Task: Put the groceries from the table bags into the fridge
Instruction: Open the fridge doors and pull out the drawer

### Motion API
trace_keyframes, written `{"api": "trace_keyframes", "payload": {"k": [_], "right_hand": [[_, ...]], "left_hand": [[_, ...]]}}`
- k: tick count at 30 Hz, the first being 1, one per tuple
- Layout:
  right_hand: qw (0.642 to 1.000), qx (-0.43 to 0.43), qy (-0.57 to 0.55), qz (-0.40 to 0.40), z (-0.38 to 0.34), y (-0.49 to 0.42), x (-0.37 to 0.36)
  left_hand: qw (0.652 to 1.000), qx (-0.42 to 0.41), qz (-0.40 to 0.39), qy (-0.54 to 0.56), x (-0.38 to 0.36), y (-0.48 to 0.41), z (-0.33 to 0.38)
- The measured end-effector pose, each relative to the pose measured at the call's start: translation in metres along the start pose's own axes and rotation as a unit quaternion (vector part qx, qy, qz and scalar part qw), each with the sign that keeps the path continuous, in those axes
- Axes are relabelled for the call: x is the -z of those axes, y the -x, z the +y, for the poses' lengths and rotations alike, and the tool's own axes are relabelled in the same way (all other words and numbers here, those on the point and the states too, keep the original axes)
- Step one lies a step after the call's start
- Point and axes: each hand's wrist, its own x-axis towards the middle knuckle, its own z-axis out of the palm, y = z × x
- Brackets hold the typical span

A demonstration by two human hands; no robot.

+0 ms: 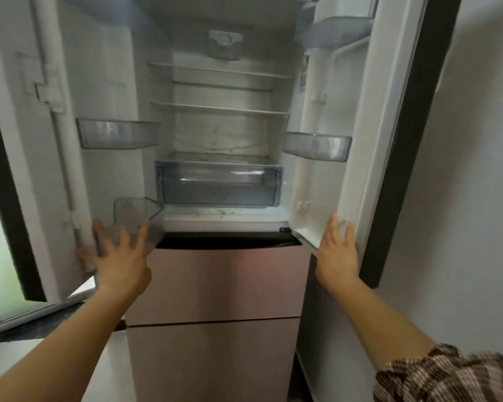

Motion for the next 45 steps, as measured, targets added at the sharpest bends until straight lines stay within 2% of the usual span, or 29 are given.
{"api": "trace_keyframes", "payload": {"k": [5, 8, 14, 19, 23, 27, 33, 37, 39, 45], "right_hand": [[0.999, -0.032, 0.012, -0.030, 0.025, -0.007, -0.025], [0.997, -0.051, 0.017, -0.062, 0.038, -0.010, -0.034], [0.993, -0.056, 0.025, -0.098, 0.059, -0.016, -0.048], [0.993, -0.062, 0.003, -0.104, 0.071, -0.021, -0.053], [0.995, -0.041, -0.045, -0.074, 0.066, -0.029, -0.040], [0.993, 0.024, -0.114, 0.016, 0.039, -0.048, -0.009], [0.958, 0.114, -0.227, 0.129, -0.034, -0.105, 0.034], [0.941, 0.142, -0.272, 0.144, -0.086, -0.166, 0.043], [0.934, 0.148, -0.301, 0.124, -0.105, -0.193, 0.042], [0.927, 0.141, -0.336, 0.084, -0.151, -0.302, 0.033]], "left_hand": [[1.000, 0.028, 0.000, -0.006, -0.013, -0.005, -0.015], [0.998, 0.051, -0.025, -0.022, -0.014, -0.011, -0.013], [0.993, 0.106, -0.030, -0.036, -0.002, -0.016, -0.007], [0.994, 0.100, -0.020, -0.044, -0.004, -0.021, 0.003], [0.998, 0.030, -0.012, -0.045, -0.004, -0.022, 0.024], [0.998, -0.063, -0.011, -0.010, -0.001, -0.031, 0.060], [0.985, -0.142, -0.008, 0.094, -0.009, -0.085, 0.110], [0.980, -0.143, -0.039, 0.135, -0.039, -0.147, 0.129], [0.977, -0.136, -0.050, 0.157, -0.058, -0.174, 0.134], [0.973, -0.128, -0.019, 0.191, -0.101, -0.277, 0.155]]}}
